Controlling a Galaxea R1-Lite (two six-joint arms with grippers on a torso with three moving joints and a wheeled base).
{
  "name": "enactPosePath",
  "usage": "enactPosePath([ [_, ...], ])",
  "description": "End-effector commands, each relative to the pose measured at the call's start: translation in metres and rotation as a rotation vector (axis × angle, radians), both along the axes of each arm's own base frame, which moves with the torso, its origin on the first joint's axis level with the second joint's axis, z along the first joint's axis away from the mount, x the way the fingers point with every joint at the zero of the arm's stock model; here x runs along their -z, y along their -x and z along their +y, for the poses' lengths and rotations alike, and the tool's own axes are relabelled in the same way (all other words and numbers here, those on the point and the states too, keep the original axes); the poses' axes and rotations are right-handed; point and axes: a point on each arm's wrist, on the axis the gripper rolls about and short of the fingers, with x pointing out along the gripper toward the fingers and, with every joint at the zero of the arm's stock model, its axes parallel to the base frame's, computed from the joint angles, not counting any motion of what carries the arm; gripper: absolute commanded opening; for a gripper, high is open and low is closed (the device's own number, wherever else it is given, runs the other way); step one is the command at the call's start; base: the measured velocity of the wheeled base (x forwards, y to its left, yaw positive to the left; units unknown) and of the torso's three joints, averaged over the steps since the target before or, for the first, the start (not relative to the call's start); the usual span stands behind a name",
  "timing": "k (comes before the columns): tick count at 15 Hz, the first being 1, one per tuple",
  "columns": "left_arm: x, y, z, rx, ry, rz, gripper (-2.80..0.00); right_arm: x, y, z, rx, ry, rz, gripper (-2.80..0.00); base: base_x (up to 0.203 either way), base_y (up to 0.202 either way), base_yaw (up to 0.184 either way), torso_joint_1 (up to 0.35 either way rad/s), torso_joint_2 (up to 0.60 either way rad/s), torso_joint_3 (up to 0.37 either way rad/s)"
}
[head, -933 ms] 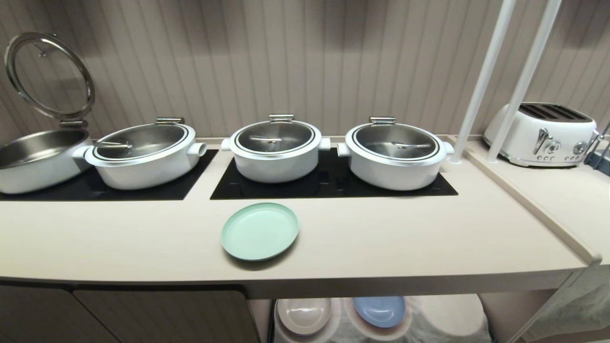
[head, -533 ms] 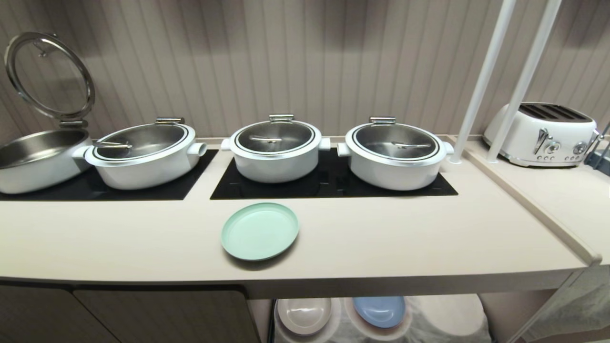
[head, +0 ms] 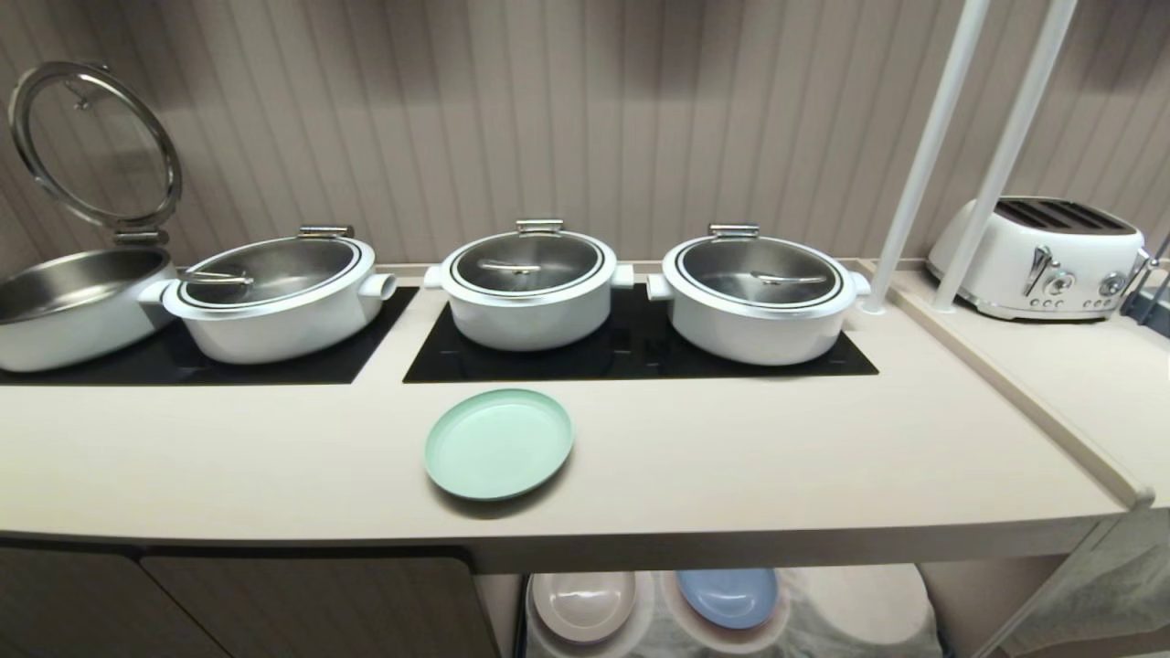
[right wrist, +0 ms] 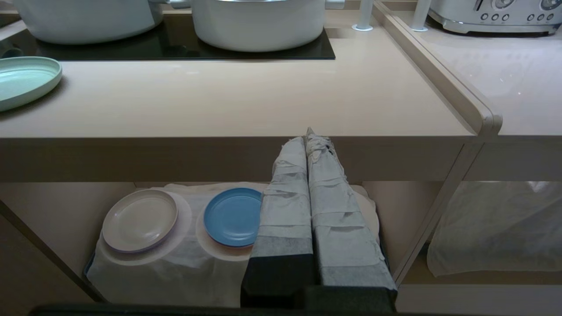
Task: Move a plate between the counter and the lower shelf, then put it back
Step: Pick up the plate
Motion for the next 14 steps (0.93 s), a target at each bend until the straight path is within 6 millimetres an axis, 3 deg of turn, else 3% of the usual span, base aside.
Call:
enactPosePath([
  [1,0.0000,0.0000,0.0000,-0.001,0.000,0.000,-2.80,0.0000,0.0000,0.0000,0.000,0.000,0.000,-2.80,0.000,0.000,0.000,0.000,0.00,0.000],
  [14,0.0000,0.0000,-0.0001,0.004,-0.003,0.000,-2.80,0.0000,0.0000,0.0000,0.000,0.000,0.000,-2.80,0.000,0.000,0.000,0.000,0.00,0.000],
])
